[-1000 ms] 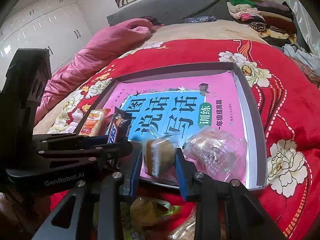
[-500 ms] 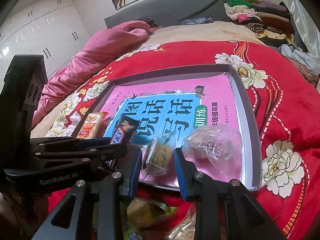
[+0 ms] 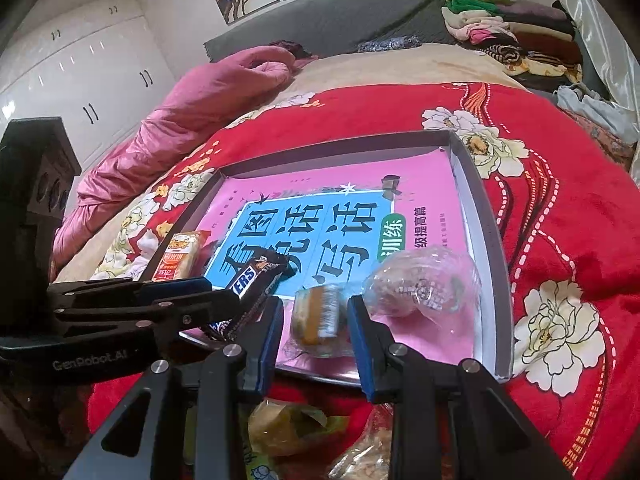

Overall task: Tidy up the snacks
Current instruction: 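Open both tools to drop the Snickers bar and cake packet into the tray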

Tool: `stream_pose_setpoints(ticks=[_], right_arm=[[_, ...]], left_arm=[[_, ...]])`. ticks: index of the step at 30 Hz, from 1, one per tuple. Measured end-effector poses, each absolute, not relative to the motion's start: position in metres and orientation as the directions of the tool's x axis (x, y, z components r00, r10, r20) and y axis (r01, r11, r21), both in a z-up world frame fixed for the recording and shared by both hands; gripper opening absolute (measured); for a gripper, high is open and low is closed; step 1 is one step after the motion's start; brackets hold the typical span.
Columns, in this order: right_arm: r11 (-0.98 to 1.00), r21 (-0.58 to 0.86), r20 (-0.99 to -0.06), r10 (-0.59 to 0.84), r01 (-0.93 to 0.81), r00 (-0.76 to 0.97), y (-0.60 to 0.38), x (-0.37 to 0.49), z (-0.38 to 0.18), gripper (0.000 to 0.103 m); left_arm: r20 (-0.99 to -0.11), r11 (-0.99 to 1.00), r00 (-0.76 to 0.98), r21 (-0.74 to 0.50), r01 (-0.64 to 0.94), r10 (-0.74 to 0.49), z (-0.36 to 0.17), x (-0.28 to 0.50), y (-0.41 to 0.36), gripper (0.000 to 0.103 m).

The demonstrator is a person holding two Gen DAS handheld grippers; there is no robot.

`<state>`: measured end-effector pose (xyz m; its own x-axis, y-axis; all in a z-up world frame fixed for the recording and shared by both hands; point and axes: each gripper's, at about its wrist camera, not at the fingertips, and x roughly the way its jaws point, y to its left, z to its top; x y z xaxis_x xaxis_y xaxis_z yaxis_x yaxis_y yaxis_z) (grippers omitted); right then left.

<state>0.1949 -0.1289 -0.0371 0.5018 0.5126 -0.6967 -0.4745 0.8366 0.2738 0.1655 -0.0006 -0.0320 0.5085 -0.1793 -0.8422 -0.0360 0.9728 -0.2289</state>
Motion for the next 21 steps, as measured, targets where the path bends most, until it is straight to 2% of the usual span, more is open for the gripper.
stream_pose_setpoints(ticks=[8, 13, 21], right_arm=[[0.836, 0.273, -0.684, 0.516, -0.476, 0.516, -0.131, 0.194, -0.034, 0.034], [0.834, 0.275, -0.672, 0.523, -0.479, 0.525, -0.132, 0.194, -0.031, 0.039], [0.83, 0.277, -0.629, 0.537, -0.484, 0.562, -0.136, 0.189, -0.02, 0.049]], left_arm=[[-0.827, 0.967, 0.528, -0.252, -0.044, -0.192, -0.024, 0.159, 0.005, 0.05], [-0.818, 0.966, 0.543, -0.254, -0.048, -0.188, -0.018, 0.154, 0.008, 0.055], [-0.807, 0.967, 0.563, -0.25, -0.056, -0.176, -0.012, 0.145, 0.012, 0.07]])
